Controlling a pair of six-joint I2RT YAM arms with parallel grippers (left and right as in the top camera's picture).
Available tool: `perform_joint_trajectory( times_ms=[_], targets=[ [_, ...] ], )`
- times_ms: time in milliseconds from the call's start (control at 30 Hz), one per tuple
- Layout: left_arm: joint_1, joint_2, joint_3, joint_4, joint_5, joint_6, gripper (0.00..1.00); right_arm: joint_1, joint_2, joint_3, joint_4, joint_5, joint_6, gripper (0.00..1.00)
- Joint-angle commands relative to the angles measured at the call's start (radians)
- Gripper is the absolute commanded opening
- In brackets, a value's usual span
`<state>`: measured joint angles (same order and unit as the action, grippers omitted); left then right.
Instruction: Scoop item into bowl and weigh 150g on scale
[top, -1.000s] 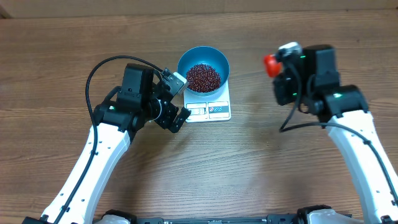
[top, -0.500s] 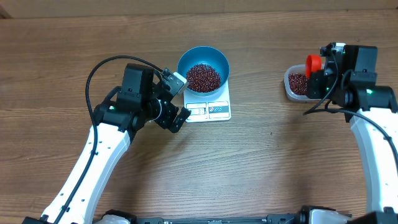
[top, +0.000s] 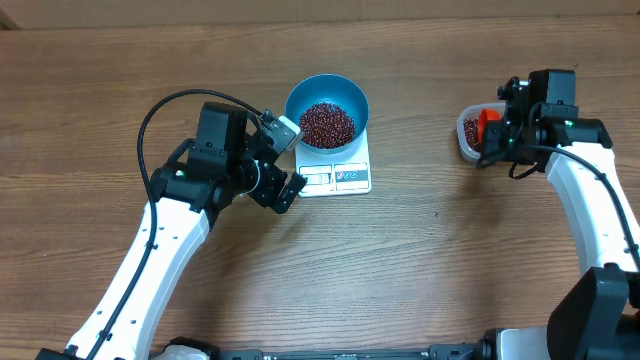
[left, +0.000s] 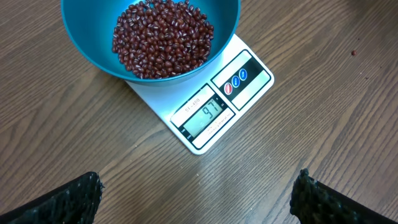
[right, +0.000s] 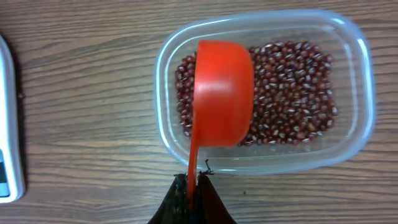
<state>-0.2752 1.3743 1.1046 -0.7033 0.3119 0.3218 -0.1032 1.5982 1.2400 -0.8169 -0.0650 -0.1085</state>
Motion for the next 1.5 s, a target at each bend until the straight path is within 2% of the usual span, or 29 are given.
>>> perform_joint_trajectory(
  times_ms=[0,433,467,500,533,567,867,933,1000,1300,1333,1367,1400,1433,1467],
  targets=[
    [-0.007,-0.015,-0.002,0.001,0.018,0.019,0.99,-0.004,0.0,0.016,0.014,0.067,0.004,0.03],
    [-0.007,-0.015,-0.002,0.001,0.018,0.019,1.0,-0.004,0.0,0.016,0.031,0.072,0.004,0.04],
    [-0.007,-0.015,-0.002,0.001,0.018,0.019,1.0,-0.004,0.0,0.016,0.034,0.072,0.004,0.17],
    [-0.007,-0.015,-0.002,0.001,0.018,0.019,1.0,-0.004,0.0,0.016,0.034,0.072,0.004,0.18],
    [-0.007,-0.015,-0.002,0.001,0.018,0.019,1.0,-0.004,0.0,0.016,0.034,0.072,0.004,0.06],
    [-0.007,-0.015,-0.002,0.001,0.018,0.019,1.0,-0.004,0.0,0.016,0.033,0.071,0.004,0.04],
    [-0.007,-0.015,-0.002,0.001,0.018,0.019,1.0,-0.004,0.0,0.016,0.045,0.072,0.004,0.04],
    [-0.007,-0.015,-0.002,0.001,0.018,0.019,1.0,-0.004,0.0,0.016,0.052,0.072,0.004,0.18],
    [-0.007,-0.015,-0.002,0.001,0.018,0.019,1.0,-0.004,0.0,0.016,0.055,0.072,0.004,0.04],
    [-0.007,-0.015,-0.002,0.001,0.018,0.019,1.0,-0.004,0.0,0.016,0.076,0.073,0.004,0.04],
    [-0.007,-0.015,-0.002,0.001,0.018,0.019,1.0,-0.004,0.0,0.016,0.082,0.075,0.004,0.11],
    [-0.007,-0.015,-0.002,0.001,0.018,0.019,0.99,-0.004,0.0,0.016,0.085,0.076,0.004,0.34],
    [-0.007,-0.015,-0.002,0.001,0.018,0.019,1.0,-0.004,0.0,0.016,0.087,0.076,0.004,0.3],
    [-0.007,-0.015,-0.002,0.001,0.018,0.019,1.0,-0.004,0.0,0.016,0.088,0.076,0.004,0.04],
    [-0.007,-0.015,-0.002,0.001,0.018,0.019,1.0,-0.004,0.0,0.016,0.087,0.074,0.004,0.04]
  ],
)
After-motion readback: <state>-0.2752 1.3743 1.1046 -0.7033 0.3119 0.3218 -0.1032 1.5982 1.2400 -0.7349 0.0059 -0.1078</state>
